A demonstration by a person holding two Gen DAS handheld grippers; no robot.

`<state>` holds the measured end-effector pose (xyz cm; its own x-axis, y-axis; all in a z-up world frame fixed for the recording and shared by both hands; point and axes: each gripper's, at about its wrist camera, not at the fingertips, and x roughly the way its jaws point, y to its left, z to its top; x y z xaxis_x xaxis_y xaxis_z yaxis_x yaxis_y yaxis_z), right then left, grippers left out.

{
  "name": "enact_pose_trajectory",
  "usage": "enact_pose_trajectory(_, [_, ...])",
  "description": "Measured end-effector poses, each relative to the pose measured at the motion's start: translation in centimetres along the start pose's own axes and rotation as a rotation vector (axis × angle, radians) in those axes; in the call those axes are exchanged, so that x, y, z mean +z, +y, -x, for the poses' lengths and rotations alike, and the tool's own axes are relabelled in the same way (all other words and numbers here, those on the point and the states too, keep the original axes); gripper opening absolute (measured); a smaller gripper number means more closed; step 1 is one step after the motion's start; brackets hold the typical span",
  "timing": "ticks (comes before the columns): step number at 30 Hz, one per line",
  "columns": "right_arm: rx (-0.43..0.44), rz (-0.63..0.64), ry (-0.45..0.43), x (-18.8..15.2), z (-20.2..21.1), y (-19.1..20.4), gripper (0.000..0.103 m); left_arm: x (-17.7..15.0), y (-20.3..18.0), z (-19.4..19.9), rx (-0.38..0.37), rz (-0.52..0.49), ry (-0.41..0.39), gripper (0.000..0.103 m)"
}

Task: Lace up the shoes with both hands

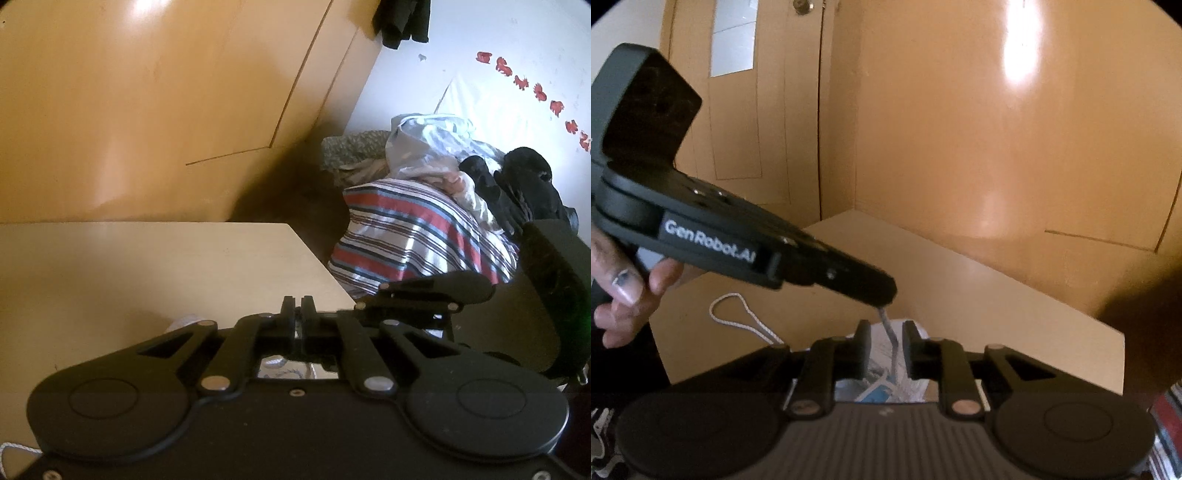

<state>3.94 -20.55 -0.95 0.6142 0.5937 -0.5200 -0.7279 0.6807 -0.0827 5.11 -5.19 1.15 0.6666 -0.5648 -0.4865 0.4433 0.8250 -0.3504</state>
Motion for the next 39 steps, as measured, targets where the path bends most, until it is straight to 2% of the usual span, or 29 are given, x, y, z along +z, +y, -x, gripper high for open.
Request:
enact_pose_trajectory(8, [0.014, 0.039, -0.01, -0.2, 0.6, 0.7, 0.018, -0.1, 0.1, 0.0, -0.005, -0.006, 0.013, 0.0])
enact_pose_trajectory(13, [0.016, 0.047, -0.015, -0.3, 1.2, 0.9, 0.01, 0.0, 0.2, 0.1, -0.002, -0.005, 0.014, 0.0])
enact_pose_trajectory(15, [0.016, 0.042, -0.013, -0.3, 1.1, 0.7, 0.003, 0.0, 0.3, 0.1, -0.001, -0.004, 0.014, 0.0])
enact_pose_trajectory(19, [0.027, 0.019, 0.001, 0.0, 1.4, 0.8, 0.003, 0.1, 0.6, 0.9, 0.019, -0.02, 0.015, 0.001])
enact_pose_trajectory(24, [0.039, -0.009, 0.046, 0.6, 0.0, -0.4, 0.003, 0.1, 0.9, 2.1, 0.057, -0.055, 0.017, 0.012])
enact_pose_trajectory(26, [0.047, -0.018, 0.071, 0.5, -0.2, -0.5, 0.003, -0.4, 0.6, 2.5, 0.087, -0.1, 0.036, 0.025])
enact_pose_trajectory(27, [0.053, -0.022, 0.084, 0.4, -0.3, -0.6, 0.003, -0.7, 0.6, 2.7, 0.1, -0.122, 0.049, 0.027])
enact_pose_trajectory(31, [0.082, -0.043, 0.143, 0.2, -1.1, -1.2, 0.003, -2.6, 0.2, 2.6, 0.132, -0.193, 0.129, 0.029])
enact_pose_trajectory(33, [0.103, -0.045, 0.171, 0.1, -2.1, -1.3, 0.003, -3.7, -0.2, 2.4, 0.138, -0.226, 0.17, 0.034])
enact_pose_trajectory(39, [0.157, -0.018, 0.265, -0.2, -3.9, 0.0, 0.003, -6.0, -1.2, 1.6, 0.152, -0.289, 0.216, 0.037])
